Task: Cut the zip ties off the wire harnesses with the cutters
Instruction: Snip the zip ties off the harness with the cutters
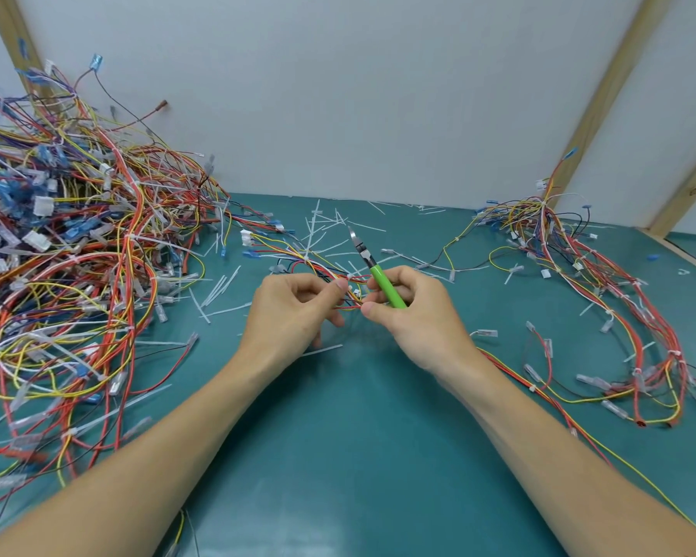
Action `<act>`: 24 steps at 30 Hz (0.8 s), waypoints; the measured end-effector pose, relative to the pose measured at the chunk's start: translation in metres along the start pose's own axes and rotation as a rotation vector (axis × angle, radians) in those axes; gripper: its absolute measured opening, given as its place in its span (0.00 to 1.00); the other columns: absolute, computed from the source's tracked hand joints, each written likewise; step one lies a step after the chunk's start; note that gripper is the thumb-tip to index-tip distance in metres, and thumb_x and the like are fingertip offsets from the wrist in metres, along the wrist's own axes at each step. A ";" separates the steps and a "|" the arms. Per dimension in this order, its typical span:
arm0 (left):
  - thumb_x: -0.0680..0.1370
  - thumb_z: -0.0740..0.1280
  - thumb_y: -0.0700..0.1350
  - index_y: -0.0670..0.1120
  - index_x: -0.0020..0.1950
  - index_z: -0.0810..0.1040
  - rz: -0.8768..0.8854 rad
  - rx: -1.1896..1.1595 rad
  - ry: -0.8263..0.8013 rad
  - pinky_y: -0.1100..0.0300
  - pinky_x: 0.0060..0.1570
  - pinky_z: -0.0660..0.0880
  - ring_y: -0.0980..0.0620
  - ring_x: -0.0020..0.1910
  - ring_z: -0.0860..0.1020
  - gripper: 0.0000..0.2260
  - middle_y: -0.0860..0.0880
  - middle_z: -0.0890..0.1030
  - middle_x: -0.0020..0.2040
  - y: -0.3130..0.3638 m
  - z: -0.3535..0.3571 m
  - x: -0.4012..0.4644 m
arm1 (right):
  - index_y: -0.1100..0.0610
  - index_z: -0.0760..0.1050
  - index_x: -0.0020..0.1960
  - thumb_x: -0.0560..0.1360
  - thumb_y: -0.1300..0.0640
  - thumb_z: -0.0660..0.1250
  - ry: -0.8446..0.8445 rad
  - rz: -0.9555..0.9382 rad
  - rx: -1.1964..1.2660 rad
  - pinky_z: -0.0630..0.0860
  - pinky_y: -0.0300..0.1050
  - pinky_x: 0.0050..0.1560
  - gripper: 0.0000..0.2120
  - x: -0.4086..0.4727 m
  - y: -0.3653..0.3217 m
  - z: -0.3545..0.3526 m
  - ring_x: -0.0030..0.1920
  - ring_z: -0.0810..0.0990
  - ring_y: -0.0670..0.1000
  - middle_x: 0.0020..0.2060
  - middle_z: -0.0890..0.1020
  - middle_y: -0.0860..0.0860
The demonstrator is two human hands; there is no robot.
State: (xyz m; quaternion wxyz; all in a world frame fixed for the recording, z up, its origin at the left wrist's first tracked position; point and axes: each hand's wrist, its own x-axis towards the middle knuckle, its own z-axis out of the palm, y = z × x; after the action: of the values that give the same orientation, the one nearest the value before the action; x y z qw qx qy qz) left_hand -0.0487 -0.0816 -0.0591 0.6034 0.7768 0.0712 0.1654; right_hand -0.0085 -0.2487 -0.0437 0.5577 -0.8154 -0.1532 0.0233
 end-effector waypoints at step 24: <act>0.69 0.76 0.55 0.52 0.42 0.86 -0.373 -0.685 -0.006 0.67 0.23 0.67 0.60 0.28 0.75 0.08 0.57 0.85 0.44 0.001 -0.012 0.010 | 0.45 0.79 0.50 0.75 0.61 0.75 -0.026 -0.076 -0.198 0.80 0.54 0.59 0.12 0.005 0.005 -0.018 0.49 0.85 0.49 0.43 0.87 0.44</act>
State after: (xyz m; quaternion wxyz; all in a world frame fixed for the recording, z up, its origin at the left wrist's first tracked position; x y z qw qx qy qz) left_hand -0.0434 -0.0683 -0.0535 0.8477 0.5048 0.1500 0.0648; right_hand 0.0013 -0.2647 -0.0406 0.4729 -0.8598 -0.1925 -0.0025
